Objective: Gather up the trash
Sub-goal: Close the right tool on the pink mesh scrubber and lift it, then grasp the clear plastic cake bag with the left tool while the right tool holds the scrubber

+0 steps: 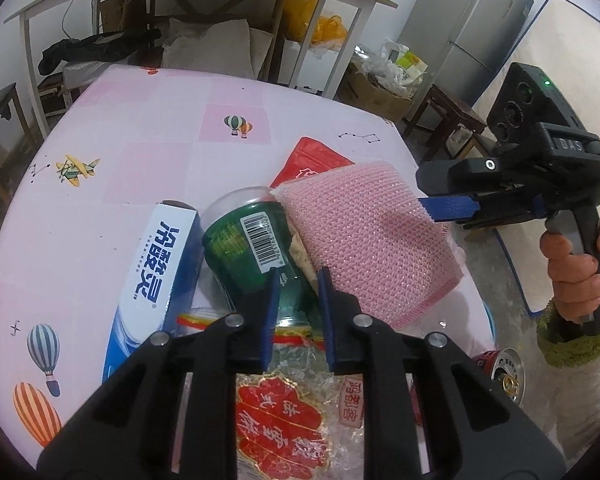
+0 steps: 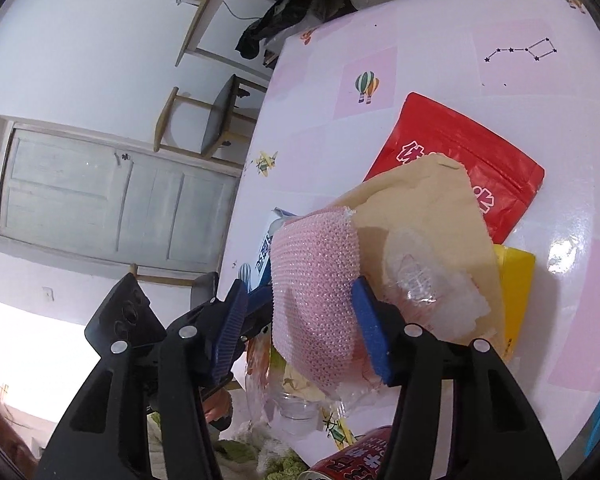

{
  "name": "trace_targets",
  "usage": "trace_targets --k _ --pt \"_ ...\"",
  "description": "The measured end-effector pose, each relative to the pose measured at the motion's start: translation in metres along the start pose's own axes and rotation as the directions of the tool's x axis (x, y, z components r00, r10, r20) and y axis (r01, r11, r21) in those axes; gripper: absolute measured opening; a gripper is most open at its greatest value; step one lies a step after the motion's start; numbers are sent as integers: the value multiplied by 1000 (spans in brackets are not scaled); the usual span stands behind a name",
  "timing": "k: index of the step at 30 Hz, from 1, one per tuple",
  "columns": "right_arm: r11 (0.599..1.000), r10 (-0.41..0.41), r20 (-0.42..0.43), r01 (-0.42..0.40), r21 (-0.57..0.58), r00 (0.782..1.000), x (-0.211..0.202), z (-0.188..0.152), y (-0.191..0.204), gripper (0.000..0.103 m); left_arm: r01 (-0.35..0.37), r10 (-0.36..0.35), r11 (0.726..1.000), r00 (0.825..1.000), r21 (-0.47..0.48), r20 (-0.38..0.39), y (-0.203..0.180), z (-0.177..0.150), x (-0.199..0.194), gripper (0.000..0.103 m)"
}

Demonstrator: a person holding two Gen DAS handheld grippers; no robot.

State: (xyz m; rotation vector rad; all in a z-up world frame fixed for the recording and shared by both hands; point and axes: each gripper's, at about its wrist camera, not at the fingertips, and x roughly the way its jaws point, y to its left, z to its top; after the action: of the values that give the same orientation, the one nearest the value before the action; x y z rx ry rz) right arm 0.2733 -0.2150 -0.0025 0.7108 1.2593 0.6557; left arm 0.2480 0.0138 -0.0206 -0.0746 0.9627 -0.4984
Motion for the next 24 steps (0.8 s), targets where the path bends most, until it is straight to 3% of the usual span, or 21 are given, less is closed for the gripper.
trace_targets --k 3,5,9,12,14,20,24 --pt "997 79 16 -78 -11 997 -6 0 3 53 -9 9 1000 1000 0 1 0 -1 -1 14" --pt "985 174 33 -174 -23 984 -12 -1 4 53 -4 4 1000 1000 -5 3 1 0 -1 14" --pt "985 173 37 -173 -9 984 -8 -4 1 53 -23 23 1000 1000 -7 2 0 0 0 12" --pt "957 286 47 -287 30 957 -6 -5 -6 53 -19 19 1000 1000 -23 3 3 0 -1 12" --pt "948 313 38 -315 44 949 -2 -6 -6 53 16 -16 999 1000 -34 9 4 0 -2 12" --pt "977 200 -10 -199 77 980 20 -8 -7 53 25 -25 1000 1000 -13 6 -5 -1 -1 12" --pt "985 157 8 -157 72 988 15 -7 -6 37 27 -27 999 1000 -18 10 -2 -1 -5 12"
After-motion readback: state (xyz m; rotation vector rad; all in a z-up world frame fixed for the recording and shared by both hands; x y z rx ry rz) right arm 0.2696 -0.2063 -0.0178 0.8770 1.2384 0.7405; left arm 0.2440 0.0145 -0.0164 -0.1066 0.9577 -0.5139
